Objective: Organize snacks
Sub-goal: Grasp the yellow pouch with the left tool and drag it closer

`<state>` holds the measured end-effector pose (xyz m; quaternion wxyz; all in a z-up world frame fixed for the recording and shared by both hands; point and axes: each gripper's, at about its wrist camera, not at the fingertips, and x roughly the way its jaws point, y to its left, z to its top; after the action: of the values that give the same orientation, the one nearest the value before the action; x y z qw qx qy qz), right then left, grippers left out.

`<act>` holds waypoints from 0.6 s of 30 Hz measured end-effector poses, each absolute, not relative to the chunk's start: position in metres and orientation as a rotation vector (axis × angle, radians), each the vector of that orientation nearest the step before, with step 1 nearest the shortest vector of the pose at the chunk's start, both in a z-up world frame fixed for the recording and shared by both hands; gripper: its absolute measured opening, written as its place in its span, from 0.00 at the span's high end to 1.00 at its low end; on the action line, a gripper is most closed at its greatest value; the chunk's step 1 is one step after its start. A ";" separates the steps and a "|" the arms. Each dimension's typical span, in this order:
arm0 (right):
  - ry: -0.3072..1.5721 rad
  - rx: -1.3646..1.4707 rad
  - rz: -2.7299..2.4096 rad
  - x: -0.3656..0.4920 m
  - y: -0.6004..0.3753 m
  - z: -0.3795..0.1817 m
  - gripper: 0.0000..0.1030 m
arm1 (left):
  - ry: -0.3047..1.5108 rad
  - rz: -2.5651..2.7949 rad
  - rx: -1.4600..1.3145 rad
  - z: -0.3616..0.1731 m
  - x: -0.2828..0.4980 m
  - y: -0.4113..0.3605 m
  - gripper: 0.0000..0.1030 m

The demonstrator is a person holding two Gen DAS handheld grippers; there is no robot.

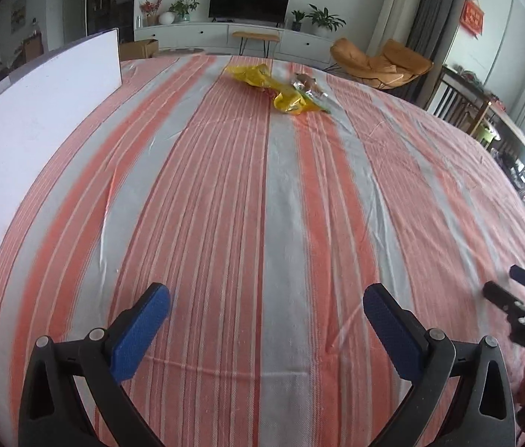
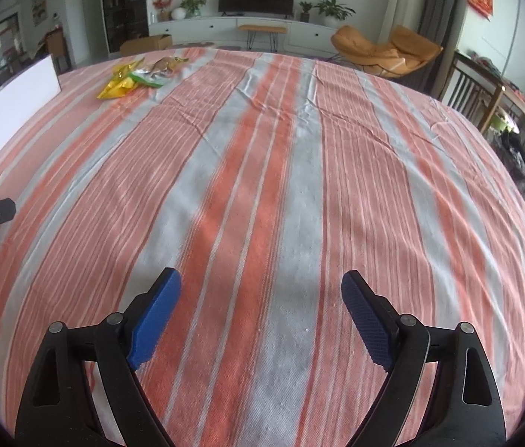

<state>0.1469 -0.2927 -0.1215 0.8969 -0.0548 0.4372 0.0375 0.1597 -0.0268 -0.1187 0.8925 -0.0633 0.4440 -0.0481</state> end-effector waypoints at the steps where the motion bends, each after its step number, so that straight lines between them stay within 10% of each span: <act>1: 0.908 -0.094 0.079 0.147 -0.295 -0.123 0.10 | 0.919 -0.089 -0.118 -0.120 0.160 -0.029 0.01; 18: 0.929 -0.056 0.089 0.152 -0.298 -0.124 0.03 | 0.997 -0.119 -0.101 -0.099 0.221 -0.034 0.00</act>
<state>0.1518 -0.2983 -0.1244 0.8928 -0.0272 0.4477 0.0427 0.2209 -0.0339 -0.0993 0.8753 -0.0486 0.4778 -0.0570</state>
